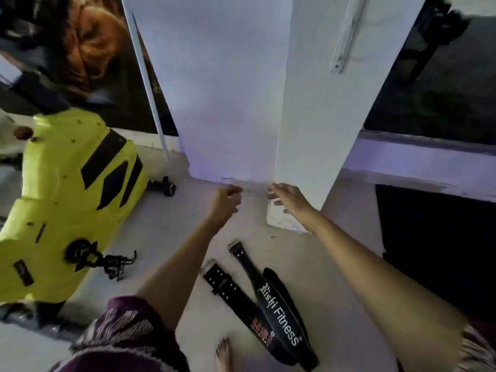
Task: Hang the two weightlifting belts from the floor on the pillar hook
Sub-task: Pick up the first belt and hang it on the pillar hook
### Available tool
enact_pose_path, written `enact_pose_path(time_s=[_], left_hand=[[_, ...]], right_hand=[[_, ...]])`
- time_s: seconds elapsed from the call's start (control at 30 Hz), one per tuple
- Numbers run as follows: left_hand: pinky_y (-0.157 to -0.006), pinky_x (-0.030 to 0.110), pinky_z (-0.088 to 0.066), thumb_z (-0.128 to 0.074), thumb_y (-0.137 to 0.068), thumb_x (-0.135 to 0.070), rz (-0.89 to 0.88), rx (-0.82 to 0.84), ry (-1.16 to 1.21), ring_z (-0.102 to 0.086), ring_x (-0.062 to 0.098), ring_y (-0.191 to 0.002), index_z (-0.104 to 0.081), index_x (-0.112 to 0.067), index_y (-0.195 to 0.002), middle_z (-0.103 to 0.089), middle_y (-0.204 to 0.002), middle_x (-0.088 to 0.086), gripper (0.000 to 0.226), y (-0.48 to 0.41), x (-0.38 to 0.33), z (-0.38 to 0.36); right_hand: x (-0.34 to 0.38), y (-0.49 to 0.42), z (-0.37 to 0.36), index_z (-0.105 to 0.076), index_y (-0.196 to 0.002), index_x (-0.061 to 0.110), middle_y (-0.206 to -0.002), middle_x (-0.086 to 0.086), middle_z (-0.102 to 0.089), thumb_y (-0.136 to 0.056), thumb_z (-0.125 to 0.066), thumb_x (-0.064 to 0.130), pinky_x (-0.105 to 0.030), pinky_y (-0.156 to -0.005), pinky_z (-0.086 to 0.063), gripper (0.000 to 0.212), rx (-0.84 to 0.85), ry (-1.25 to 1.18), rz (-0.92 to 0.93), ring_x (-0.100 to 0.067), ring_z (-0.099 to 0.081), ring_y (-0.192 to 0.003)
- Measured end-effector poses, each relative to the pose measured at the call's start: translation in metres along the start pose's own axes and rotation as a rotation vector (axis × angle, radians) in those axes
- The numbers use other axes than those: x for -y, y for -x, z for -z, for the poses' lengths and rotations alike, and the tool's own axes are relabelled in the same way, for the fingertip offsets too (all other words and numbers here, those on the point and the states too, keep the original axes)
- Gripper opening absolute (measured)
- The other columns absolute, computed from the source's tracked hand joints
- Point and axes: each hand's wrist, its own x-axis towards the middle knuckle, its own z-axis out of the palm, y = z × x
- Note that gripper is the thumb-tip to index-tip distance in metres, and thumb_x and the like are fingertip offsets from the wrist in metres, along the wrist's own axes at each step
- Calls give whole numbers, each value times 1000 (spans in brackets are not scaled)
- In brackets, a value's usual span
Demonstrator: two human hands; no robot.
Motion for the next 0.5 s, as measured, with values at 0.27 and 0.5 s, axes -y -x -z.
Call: enact_pose_path(time_s=[0.27, 0.5], left_hand=[[-56, 22, -45, -50, -91, -6, 537, 29, 180, -54, 13, -63, -59, -6, -93, -59, -74, 3, 9, -89, 209, -20], [-65, 26, -48, -59, -88, -12, 880, -14, 336, -54, 14, -74, -61, -6, -102, -57, -83, 5, 16, -205, 513, -108]], right_hand=[[-161, -116, -94, -57, -99, 6, -99, -11, -61, -94, -44, 17, -13, -54, -42, 18, -24, -111, -361, -5, -54, -70], [-462, -289, -204, -66, -91, 9, -107, -15, -63, -91, -50, 16, -38, -97, -44, 18, 55, 64, -484, -29, -59, -103]])
